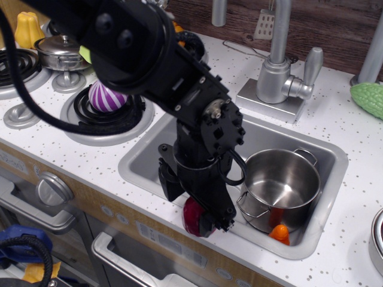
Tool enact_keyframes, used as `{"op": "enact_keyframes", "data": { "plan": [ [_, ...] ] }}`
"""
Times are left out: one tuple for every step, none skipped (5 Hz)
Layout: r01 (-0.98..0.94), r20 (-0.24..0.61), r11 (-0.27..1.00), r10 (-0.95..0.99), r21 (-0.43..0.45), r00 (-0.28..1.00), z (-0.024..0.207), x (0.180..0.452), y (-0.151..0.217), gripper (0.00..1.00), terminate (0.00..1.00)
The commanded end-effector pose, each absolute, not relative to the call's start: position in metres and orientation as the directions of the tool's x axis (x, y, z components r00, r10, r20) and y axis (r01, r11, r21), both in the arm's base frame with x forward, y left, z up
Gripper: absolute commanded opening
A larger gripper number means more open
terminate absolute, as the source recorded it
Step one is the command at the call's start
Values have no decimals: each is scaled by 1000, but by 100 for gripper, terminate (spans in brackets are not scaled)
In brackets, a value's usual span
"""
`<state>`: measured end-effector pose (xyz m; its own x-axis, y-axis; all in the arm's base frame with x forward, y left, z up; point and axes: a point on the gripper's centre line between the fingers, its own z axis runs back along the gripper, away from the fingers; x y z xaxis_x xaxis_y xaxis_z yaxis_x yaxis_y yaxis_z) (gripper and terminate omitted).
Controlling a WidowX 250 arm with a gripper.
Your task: Put sweet potato in pot which is in sink
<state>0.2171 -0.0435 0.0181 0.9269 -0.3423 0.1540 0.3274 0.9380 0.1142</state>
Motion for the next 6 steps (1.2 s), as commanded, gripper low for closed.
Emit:
{"op": "enact_keyframes", "data": {
  "plan": [
    [339,215,934,-355,111,910,10,219,-42,100,0],
    [390,208,915,-404,106,891,7,220,-40,0,0],
    [398,205,912,-410,99,889,14,222,-42,0,0],
    [419,161,895,-441,151,883,40,234,-47,0,0],
    [404,169,896,-434,185,885,50,256,-59,0,0],
    [381,203,902,-419,204,885,54,276,-72,0,0]
  ]
}}
